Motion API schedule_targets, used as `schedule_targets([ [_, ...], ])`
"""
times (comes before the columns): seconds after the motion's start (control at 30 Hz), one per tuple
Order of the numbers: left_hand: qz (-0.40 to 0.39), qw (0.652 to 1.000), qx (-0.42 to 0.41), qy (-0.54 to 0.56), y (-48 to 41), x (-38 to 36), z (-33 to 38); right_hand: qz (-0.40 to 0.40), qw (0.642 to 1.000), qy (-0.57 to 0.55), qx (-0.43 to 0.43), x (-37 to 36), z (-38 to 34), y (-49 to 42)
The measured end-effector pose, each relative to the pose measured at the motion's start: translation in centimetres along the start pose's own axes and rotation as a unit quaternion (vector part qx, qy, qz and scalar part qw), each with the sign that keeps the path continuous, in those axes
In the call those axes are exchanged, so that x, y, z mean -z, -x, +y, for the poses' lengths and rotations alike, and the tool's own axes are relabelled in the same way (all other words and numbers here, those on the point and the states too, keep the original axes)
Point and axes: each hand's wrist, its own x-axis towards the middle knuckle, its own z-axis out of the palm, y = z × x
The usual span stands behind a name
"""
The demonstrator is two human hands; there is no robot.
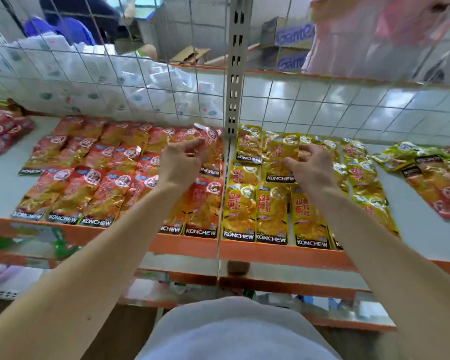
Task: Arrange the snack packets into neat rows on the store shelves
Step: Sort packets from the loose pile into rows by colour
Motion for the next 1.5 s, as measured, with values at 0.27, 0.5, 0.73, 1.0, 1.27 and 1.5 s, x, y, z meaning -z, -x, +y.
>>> schedule_targets([
  [0.27, -0.005, 0.969, -0.067, -0.239, -5.6, -1.8, -3.6, 0.043, 0.982, 0.164, 0.086, -1.5, 0.2, -2.4],
  [0.5, -0.034, 0.946, -0.054, -0.317, -7.0, -2.3, -4.3, 0.012, 0.945, 0.302, 0.122, -2.8, 1.0, -3.2],
  [0.73, -0.065, 0.931, -0.066, -0.354, -6.1, -1.8, -3.4, -0.079, 0.906, 0.370, 0.188, -2.6, 0.8, -2.3],
  [1.0, -0.175, 0.890, -0.084, -0.412, -7.1, -2.7, -2.5, -0.090, 0.900, 0.395, 0.162, -2.3, -0.1, -2.8],
  [1.27, -0.168, 0.886, -0.097, -0.421, -7.8, -2.6, -2.4, -0.085, 0.890, 0.427, 0.134, -3.6, -0.1, -4.2],
  [1.5, -0.165, 0.877, -0.111, -0.438, -7.7, -2.7, -3.1, -0.080, 0.892, 0.426, 0.126, -4.0, -0.4, -4.8],
])
